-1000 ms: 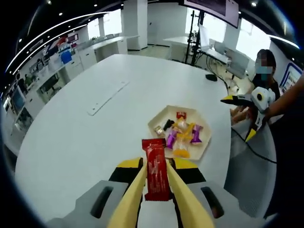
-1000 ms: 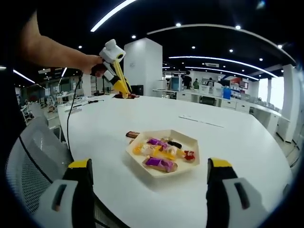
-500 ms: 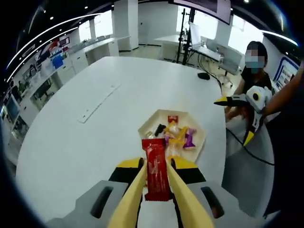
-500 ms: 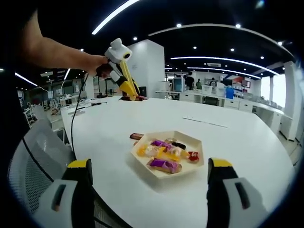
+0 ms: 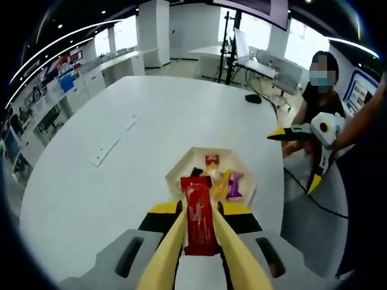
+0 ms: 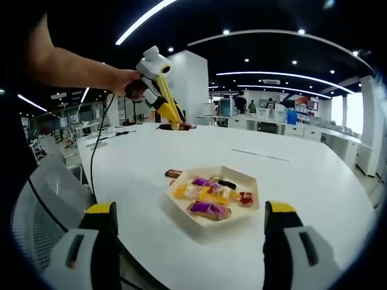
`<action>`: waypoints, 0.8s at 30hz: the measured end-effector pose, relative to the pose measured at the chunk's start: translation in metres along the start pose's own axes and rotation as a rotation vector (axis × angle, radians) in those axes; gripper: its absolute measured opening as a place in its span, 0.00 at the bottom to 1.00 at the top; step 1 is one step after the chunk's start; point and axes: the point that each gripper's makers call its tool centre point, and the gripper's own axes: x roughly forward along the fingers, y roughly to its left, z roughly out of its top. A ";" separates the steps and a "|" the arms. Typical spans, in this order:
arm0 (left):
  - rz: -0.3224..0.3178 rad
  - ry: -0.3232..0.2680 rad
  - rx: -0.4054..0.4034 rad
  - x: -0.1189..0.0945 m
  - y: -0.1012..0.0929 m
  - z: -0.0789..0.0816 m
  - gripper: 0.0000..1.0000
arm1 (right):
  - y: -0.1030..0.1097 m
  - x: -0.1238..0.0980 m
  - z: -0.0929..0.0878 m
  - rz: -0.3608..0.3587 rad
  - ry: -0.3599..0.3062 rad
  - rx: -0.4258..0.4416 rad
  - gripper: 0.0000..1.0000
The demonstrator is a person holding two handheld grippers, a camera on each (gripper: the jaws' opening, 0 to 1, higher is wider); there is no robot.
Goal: Place the target food into the container with the food tongs after gripping and lifting it, then release it inside without dropping or visibly crushing the food.
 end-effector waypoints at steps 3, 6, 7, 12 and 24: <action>-0.009 0.002 0.010 0.005 -0.004 0.005 0.20 | 0.000 0.000 0.000 -0.002 -0.001 0.001 1.00; -0.015 -0.001 0.017 0.010 -0.006 0.011 0.20 | 0.000 0.000 0.001 -0.003 -0.003 0.002 1.00; -0.019 -0.001 0.019 0.012 -0.008 0.013 0.20 | 0.000 0.000 0.000 -0.002 -0.002 0.002 1.00; -0.031 -0.004 0.043 0.022 -0.015 0.024 0.19 | -0.002 -0.001 -0.001 -0.010 0.001 0.009 1.00; -0.059 -0.004 0.084 0.042 -0.017 0.044 0.19 | -0.002 -0.001 0.000 -0.015 0.000 -0.004 1.00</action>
